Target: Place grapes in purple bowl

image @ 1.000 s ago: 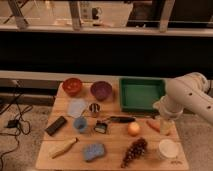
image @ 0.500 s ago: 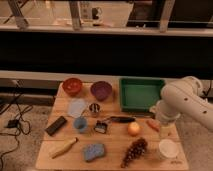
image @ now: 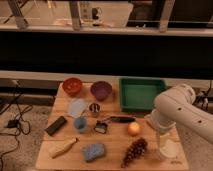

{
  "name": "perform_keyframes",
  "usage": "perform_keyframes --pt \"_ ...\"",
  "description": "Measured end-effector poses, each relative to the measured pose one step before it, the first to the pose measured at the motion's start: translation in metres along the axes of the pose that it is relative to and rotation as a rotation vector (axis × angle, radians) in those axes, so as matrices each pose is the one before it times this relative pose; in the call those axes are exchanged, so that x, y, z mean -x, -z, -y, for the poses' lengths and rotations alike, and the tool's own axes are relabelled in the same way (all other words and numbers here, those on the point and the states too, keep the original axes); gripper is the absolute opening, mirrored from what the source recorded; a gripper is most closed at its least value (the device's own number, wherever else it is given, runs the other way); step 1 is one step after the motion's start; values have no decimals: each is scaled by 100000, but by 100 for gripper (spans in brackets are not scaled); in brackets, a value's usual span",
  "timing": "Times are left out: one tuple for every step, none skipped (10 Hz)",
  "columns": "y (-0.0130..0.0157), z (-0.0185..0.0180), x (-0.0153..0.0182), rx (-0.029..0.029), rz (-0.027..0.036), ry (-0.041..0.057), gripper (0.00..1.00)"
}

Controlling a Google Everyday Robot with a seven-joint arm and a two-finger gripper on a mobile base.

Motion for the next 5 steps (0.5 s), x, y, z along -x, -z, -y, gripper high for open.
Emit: perform_keyframes --pt "-332 -569 906 1187 527 4517 80" --pt "-384 -641 1525 1497 1459 4386 80" --pt "-221 -307 648 734 104 2022 80" --pt "-314 -257 1127 1034 938 2460 80" --pt "-298 -44 1135 900 759 2652 80"
